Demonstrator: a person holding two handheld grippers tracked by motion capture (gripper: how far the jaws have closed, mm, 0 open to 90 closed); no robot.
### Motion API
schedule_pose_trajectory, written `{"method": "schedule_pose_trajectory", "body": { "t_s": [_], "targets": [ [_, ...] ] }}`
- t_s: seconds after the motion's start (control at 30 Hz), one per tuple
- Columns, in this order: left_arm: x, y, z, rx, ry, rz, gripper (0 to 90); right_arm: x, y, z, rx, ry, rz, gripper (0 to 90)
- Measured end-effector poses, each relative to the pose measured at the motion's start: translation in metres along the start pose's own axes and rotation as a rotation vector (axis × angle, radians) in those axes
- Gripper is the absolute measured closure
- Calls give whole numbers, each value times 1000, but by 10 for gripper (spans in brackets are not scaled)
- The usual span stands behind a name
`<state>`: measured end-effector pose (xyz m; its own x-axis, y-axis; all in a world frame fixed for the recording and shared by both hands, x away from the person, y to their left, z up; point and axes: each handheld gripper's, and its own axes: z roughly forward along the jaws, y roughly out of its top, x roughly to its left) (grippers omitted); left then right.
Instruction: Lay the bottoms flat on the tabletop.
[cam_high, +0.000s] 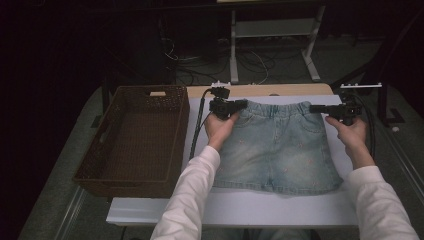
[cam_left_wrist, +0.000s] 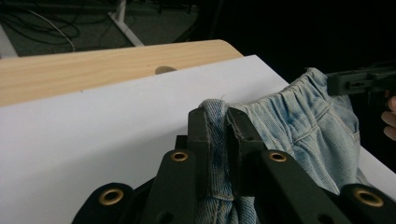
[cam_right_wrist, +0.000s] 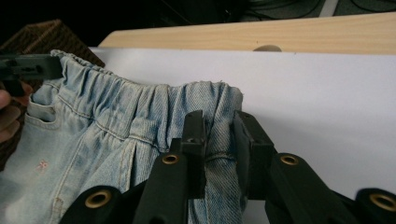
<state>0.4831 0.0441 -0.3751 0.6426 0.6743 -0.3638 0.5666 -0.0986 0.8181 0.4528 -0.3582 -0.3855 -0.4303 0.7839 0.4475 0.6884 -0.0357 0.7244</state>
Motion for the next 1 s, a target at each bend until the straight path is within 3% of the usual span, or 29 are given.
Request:
{"method": "schedule_pose_trajectory", "body": {
  "t_s": [0.13,0.33,0.6,1.0],
  "targets": [
    [3,3,1,0,-1,-14,807,-3,4,2,-10,5,5,742],
    [18,2,2,4,-7,-75,807,3,14,9,-3,-1,-23,742],
    [31,2,4,-13,-1,-104,806,6,29,22,17,-18,-44,741],
    [37,-1,15,-4,13,-99,799,-8,25,36,17,-8,-8,728]
  ]
}}
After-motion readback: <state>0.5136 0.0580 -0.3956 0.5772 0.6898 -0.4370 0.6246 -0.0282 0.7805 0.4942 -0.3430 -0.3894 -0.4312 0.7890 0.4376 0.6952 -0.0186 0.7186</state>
